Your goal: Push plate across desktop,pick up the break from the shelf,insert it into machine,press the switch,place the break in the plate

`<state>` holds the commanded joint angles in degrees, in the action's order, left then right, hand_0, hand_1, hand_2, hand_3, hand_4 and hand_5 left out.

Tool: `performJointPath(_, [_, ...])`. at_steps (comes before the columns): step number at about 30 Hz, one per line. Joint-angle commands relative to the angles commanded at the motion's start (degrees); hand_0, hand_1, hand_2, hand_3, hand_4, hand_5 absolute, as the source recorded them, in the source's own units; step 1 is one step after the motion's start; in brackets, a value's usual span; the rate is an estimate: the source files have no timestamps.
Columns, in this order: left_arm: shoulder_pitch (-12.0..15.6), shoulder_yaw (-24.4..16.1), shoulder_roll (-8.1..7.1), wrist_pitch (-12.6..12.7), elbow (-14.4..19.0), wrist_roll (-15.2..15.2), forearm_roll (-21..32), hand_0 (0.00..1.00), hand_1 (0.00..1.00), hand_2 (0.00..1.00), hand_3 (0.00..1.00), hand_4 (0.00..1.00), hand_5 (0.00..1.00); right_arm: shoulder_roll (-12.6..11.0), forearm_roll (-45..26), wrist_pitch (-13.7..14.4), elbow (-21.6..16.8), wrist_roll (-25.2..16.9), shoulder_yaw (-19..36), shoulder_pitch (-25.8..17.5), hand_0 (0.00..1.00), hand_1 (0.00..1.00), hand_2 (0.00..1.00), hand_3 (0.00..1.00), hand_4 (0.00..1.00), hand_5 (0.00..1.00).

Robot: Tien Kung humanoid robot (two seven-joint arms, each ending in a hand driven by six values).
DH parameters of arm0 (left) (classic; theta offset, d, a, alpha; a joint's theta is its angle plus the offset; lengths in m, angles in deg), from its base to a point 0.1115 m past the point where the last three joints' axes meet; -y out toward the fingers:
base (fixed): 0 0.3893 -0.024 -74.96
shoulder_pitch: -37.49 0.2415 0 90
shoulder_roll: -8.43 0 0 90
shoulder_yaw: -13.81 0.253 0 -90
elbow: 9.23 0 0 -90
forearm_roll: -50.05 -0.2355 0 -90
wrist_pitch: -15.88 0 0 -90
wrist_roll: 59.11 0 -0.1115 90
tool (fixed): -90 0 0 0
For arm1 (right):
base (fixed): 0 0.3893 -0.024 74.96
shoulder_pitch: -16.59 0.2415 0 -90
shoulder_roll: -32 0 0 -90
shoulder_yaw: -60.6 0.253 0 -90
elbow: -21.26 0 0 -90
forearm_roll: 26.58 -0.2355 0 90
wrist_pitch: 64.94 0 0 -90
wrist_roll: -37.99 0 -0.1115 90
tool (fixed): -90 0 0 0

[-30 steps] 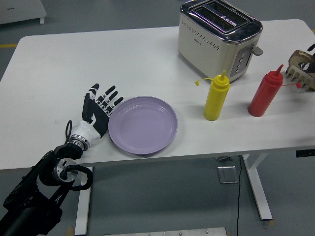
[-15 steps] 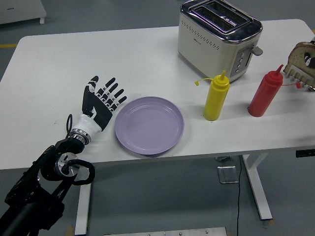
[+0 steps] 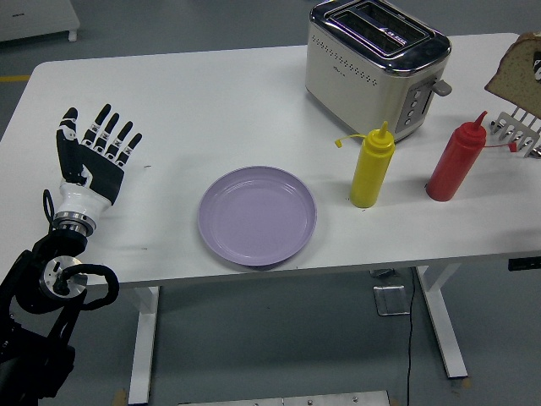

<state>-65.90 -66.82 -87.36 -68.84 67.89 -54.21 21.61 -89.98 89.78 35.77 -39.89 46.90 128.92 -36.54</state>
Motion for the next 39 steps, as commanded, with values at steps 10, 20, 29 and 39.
performJointPath(10, [4.9,-8.7,-0.58,0.1,4.4,-0.2,0.1,0.87,0.909,0.983,0.873,0.658,0.998,-0.3,-2.4,5.1,-8.7,1.9,1.4,1.3,0.338,0.396,0.456,0.474,0.297,0.002])
performJointPath(20, [7.0,-12.9,-1.17,-0.2,4.9,-0.5,1.4,0.86,0.9,0.976,0.862,0.654,0.998,3.1,-13.3,14.7,-15.0,2.0,-2.3,5.2,0.355,0.395,0.451,0.462,0.248,0.002])
performJointPath(29, [6.8,-13.1,-1.44,-0.1,4.8,-0.5,1.3,0.86,0.901,0.976,0.86,0.652,0.998,7.5,-23.3,14.6,-12.0,5.8,-6.9,12.9,0.356,0.397,0.451,0.466,0.246,0.002])
performJointPath(39, [6.6,-11.9,-1.49,0.3,4.7,-0.2,0.8,0.857,0.898,0.974,0.854,0.649,0.998,12.5,-20.2,11.3,-1.7,10.2,-13.7,22.2,0.354,0.391,0.447,0.463,0.212,0.002])
